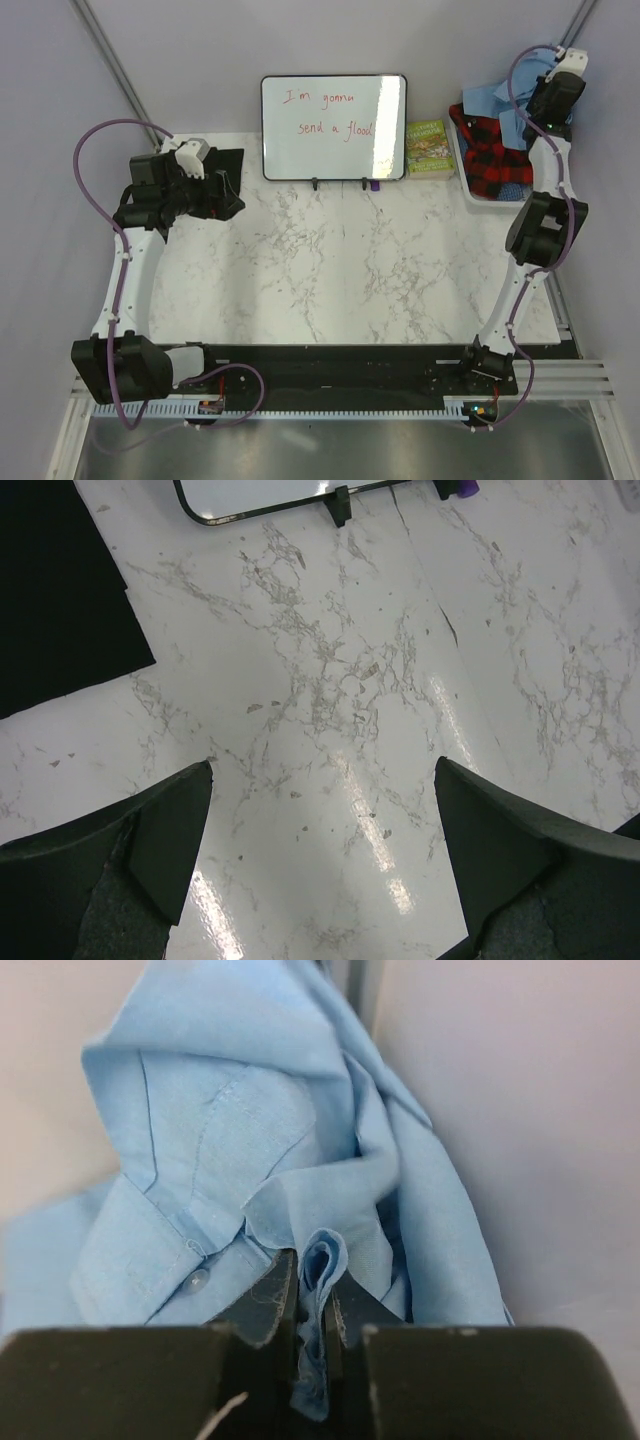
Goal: Fold and stack the long sleeve shirts
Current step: Grab the shirt from the pile
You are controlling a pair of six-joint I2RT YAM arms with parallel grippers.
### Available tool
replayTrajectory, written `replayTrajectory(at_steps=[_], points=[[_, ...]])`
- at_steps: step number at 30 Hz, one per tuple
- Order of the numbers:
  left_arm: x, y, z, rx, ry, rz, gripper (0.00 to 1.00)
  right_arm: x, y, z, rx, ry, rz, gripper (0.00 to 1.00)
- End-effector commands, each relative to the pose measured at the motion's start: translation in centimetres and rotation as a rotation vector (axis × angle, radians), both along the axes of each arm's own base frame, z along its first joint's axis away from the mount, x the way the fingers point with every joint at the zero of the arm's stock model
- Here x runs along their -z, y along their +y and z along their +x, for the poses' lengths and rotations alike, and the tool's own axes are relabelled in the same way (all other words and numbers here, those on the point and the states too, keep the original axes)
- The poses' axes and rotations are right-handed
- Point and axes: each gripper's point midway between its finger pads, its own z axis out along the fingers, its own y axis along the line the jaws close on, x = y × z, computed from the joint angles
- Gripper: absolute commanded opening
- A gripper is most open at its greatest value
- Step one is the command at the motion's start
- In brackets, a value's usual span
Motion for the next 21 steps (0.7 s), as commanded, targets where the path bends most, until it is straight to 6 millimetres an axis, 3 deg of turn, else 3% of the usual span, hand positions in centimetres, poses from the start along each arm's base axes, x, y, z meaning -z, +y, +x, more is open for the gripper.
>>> replayTrajectory(at_steps=[1, 3, 4, 6, 7, 9, 12, 14, 15, 18, 20, 21], points=[[-3.1, -0.1, 0.2, -0.029, -0.081, -0.019, 0.99, -23.0, 5.8, -6.5, -0.191, -0.412, -0.036, 0.0], [-3.5, -0.1, -0.1, -0.033, -0.09, -0.027, 1.0, -25.6, 7.9, -8.2, -0.27, -0.45, -0.012, 0.0], [-3.8, -0.2, -0.2, -0.031, -0.096, -0.029, 0.99, -28.2, 9.2, -10.2, -0.302, -0.489, -0.011, 0.0], [-4.1, -0.3, -0.3, -0.032, -0.101, -0.037, 0.99, -30.1, 11.8, -12.1, -0.399, -0.52, 0.024, 0.0], [-4.5, -0.2, -0.4, -0.04, -0.111, -0.038, 1.0, -32.3, 13.1, -14.3, -0.434, -0.551, 0.025, 0.0], [-4.8, -0.2, -0.5, -0.044, -0.116, -0.042, 0.99, -34.0, 15.8, -16.3, -0.528, -0.57, 0.061, 0.0], [-5.6, -0.2, -0.7, -0.069, -0.121, -0.062, 0.99, -38.2, 19.8, -21.5, -0.648, -0.639, 0.062, 0.0], [-5.8, -0.2, -0.8, -0.077, -0.124, -0.068, 0.99, -39.4, 22.0, -23.5, -0.71, -0.659, 0.091, 0.0], [-5.9, -0.2, -1.0, -0.078, -0.126, -0.069, 1.0, -40.5, 23.2, -25.4, -0.742, -0.678, 0.085, 0.0], [-6.1, -0.2, -1.4, -0.084, -0.137, -0.064, 0.99, -40.5, 27.1, -28.6, -0.866, -0.653, 0.118, 0.0], [-6.2, 0.0, -1.7, -0.095, -0.142, -0.058, 0.99, -38.5, 29.8, -29.3, -0.949, -0.596, 0.132, 0.0], [-6.0, 0.0, -1.9, -0.096, -0.133, -0.057, 0.99, -38.3, 31.0, -30.9, -0.985, -0.588, 0.128, 0.0]])
